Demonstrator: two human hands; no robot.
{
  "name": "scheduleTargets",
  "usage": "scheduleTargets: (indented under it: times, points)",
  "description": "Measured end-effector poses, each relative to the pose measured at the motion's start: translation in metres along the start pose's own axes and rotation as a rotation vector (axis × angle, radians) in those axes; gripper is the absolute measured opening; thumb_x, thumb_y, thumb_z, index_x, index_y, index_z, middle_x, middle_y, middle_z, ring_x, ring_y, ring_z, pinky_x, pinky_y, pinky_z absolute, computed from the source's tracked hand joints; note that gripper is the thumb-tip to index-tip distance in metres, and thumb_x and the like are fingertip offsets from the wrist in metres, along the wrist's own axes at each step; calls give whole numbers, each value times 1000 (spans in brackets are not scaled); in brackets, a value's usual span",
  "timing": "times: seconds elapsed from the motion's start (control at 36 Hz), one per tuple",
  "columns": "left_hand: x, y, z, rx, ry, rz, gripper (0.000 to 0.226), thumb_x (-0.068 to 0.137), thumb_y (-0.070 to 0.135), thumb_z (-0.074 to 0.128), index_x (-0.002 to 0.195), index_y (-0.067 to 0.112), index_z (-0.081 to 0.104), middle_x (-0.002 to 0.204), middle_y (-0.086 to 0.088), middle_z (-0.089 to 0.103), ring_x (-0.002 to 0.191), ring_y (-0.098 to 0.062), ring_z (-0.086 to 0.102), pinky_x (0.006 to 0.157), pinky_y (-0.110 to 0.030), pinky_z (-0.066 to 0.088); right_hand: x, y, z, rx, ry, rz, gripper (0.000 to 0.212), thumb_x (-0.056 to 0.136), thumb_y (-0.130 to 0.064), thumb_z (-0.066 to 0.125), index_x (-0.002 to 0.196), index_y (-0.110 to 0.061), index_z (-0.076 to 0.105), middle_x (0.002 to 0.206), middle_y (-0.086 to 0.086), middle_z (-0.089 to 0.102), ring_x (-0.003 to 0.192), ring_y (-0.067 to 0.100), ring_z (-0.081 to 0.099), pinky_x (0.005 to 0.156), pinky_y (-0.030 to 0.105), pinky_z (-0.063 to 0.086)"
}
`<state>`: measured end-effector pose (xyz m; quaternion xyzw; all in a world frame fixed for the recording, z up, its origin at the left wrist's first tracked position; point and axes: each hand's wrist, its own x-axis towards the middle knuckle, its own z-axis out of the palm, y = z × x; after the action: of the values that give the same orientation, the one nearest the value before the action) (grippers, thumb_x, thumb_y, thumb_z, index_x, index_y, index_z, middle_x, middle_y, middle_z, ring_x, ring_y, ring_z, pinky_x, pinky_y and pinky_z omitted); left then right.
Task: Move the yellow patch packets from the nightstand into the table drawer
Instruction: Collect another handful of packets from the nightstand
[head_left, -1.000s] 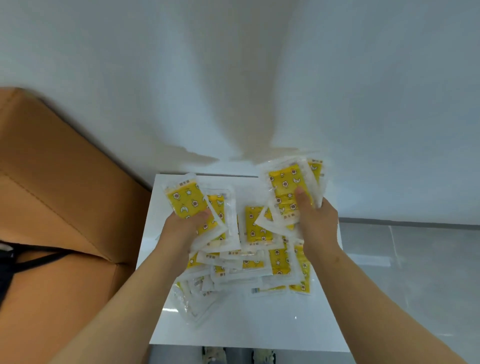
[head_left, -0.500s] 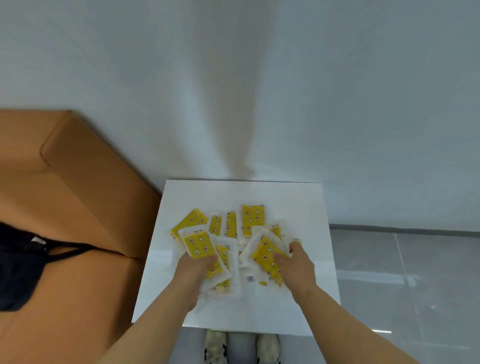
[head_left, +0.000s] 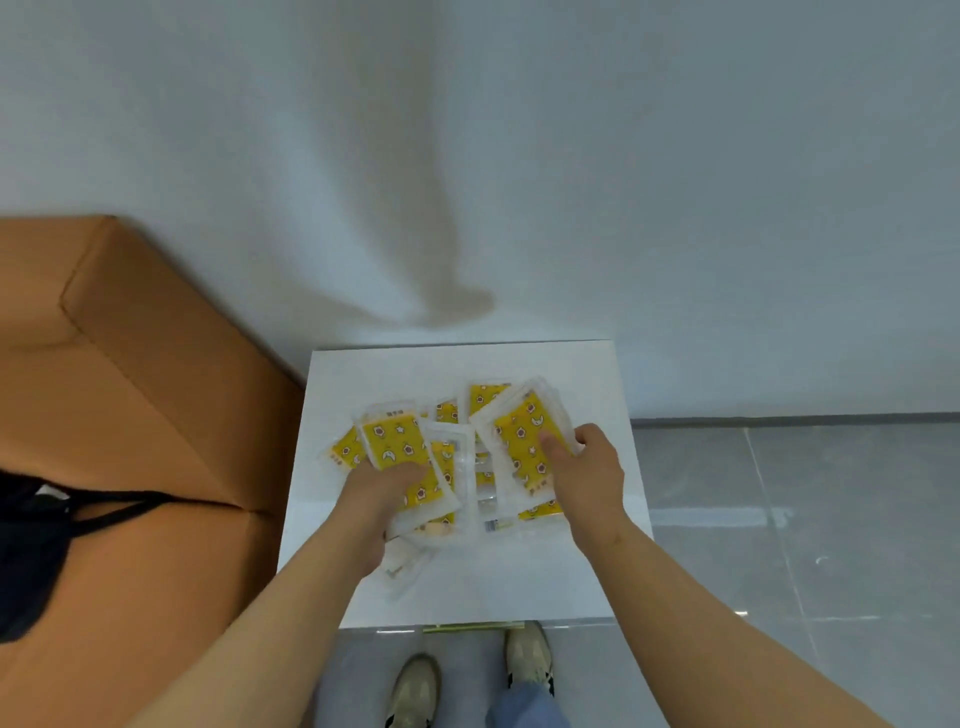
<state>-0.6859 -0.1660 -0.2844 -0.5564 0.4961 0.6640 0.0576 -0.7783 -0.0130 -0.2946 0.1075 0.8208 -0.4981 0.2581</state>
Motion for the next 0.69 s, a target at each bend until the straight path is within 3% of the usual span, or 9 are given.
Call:
scheduleTargets:
  times: [0.08, 0.19, 0.36, 0.47, 0.56, 0.69]
  points:
    - [-21, 14, -10, 10, -81, 39, 25, 87, 0, 51, 96, 22, 60, 110, -9, 65, 106, -32, 59, 95, -46, 47, -29, -11, -9, 131, 66, 17, 21, 92, -27, 56, 89, -8, 48, 77, 0, 52, 64, 11, 49, 52, 22, 39]
    - [-55, 24, -26, 65, -188, 124, 37, 87, -1, 50, 118, 17, 57, 115, -8, 65, 107, -29, 59, 98, -47, 45, -77, -21, -19, 310, 192, 14, 13, 92, -23, 57, 95, -15, 49, 82, -2, 55, 70, 11, 54, 57, 23, 43]
    - [-116, 19, -48, 132, -376, 230, 32, 86, -7, 54, 104, 19, 62, 109, -7, 68, 104, -27, 62, 96, -47, 47, -163, -12, -29, 496, 328, 70, 10, 89, -23, 61, 86, -22, 52, 89, 5, 63, 86, 26, 63, 80, 42, 54]
    - [-162, 3, -54, 113, -484, 239, 29, 84, -8, 57, 96, 18, 61, 105, -8, 68, 101, -29, 63, 90, -46, 49, -226, 3, -50, 608, 429, 69, 14, 89, -20, 60, 80, -24, 51, 85, 4, 62, 78, 22, 62, 75, 38, 53]
    - [-200, -19, -51, 131, -522, 240, 27, 84, -8, 58, 94, 17, 59, 98, -5, 68, 91, -24, 64, 73, -38, 52, -272, 21, -72, 670, 488, 61, 13, 89, -19, 60, 81, -22, 51, 86, 4, 63, 76, 20, 63, 70, 34, 53]
    - [-267, -70, -32, 209, -621, 264, 30, 82, -10, 60, 103, 11, 57, 98, -9, 68, 87, -26, 65, 72, -39, 54, -345, 61, -116, 790, 587, 29, 13, 90, -17, 59, 81, -21, 51, 82, 4, 63, 71, 19, 63, 62, 31, 52]
